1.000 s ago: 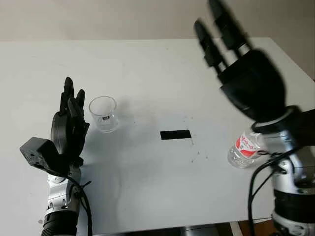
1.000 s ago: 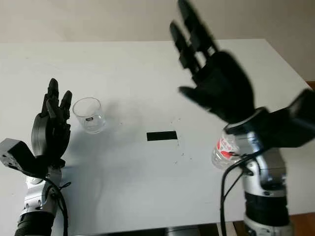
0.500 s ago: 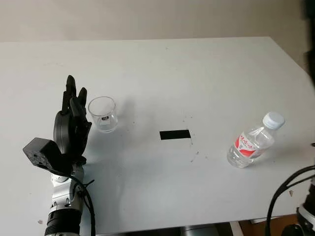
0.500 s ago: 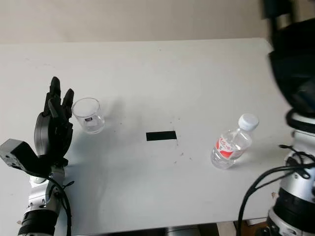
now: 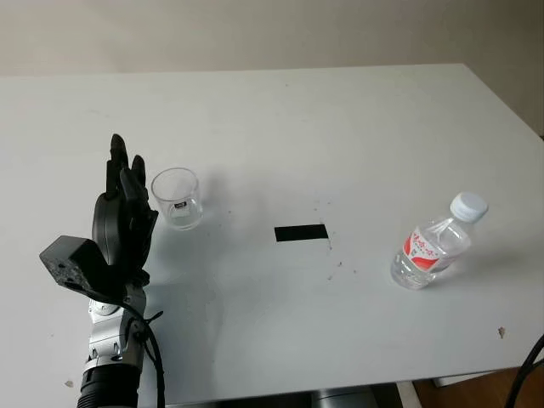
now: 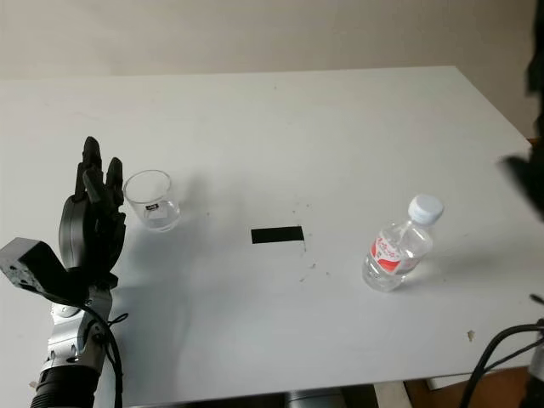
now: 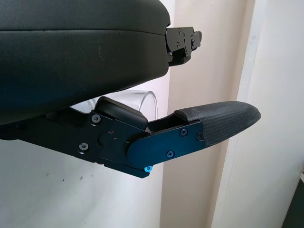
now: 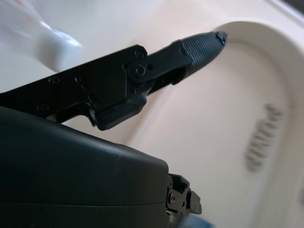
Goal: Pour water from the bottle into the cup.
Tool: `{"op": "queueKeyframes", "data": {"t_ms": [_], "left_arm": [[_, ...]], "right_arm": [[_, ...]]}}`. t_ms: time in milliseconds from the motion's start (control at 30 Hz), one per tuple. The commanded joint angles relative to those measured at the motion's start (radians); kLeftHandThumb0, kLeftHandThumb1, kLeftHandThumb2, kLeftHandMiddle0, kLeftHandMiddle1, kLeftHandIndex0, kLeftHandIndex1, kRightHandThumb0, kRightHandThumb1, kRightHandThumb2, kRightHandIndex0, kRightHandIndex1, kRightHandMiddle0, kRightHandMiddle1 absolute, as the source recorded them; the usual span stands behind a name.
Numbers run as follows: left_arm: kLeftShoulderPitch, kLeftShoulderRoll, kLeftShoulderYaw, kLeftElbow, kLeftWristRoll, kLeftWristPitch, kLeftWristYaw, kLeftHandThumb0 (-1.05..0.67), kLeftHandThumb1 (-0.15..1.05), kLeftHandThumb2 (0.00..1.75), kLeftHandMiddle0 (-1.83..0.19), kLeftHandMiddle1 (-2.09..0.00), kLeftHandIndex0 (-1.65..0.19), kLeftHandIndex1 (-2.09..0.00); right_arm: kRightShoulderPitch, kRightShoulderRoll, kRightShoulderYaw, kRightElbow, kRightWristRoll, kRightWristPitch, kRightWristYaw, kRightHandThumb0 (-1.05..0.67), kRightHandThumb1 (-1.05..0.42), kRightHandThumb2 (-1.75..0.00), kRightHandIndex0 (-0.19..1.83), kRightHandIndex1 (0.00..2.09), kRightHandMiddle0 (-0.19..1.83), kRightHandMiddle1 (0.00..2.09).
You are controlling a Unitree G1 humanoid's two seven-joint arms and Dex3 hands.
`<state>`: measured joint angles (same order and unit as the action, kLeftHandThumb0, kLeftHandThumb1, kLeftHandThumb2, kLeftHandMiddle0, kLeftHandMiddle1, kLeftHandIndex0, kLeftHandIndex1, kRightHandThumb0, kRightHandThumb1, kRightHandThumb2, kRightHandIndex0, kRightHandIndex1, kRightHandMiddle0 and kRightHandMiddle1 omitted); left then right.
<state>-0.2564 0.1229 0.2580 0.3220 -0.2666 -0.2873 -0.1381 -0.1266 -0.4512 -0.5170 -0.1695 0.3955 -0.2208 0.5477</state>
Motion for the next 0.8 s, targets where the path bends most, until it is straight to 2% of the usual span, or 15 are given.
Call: {"op": "queueKeyframes", "data": {"t_ms": [0, 233, 400, 567, 767], "left_arm": [[0.004, 0.012, 0.007, -0.020, -0.004, 0.010, -0.006, -0.87, 1.05, 0.72, 0.19, -0.29, 0.10, 0.00], [0.006, 0.023, 0.013, -0.034, -0.007, 0.035, -0.010, -0.86, 1.05, 0.73, 0.19, -0.34, 0.10, 0.00], [0.010, 0.029, 0.015, -0.044, -0.001, 0.038, -0.010, -0.86, 1.05, 0.74, 0.19, -0.33, 0.09, 0.00], [0.018, 0.031, 0.017, -0.058, -0.004, 0.040, -0.008, -0.86, 1.05, 0.74, 0.19, -0.35, 0.08, 0.00], [0.034, 0.034, 0.021, -0.080, -0.003, 0.048, -0.006, -0.87, 1.05, 0.73, 0.19, -0.34, 0.09, 0.00]], "right_arm": [[0.028, 0.014, 0.034, 0.030, -0.025, -0.010, -0.008, -0.86, -0.91, -0.05, -0.19, 0.00, -0.19, 0.00], [0.066, 0.044, 0.128, 0.125, -0.076, -0.022, -0.022, -0.87, -0.95, -0.06, -0.19, 0.00, -0.19, 0.00], [0.090, 0.053, 0.174, 0.171, -0.123, 0.005, -0.059, -0.95, -0.96, -0.06, -0.19, 0.00, -0.19, 0.00], [0.113, 0.070, 0.200, 0.181, -0.169, 0.007, -0.122, -1.03, -0.96, -0.06, -0.19, 0.00, -0.19, 0.00], [0.130, 0.101, 0.203, 0.247, -0.150, -0.033, -0.126, -1.01, -0.97, -0.06, -0.19, 0.00, -0.19, 0.00]]}}
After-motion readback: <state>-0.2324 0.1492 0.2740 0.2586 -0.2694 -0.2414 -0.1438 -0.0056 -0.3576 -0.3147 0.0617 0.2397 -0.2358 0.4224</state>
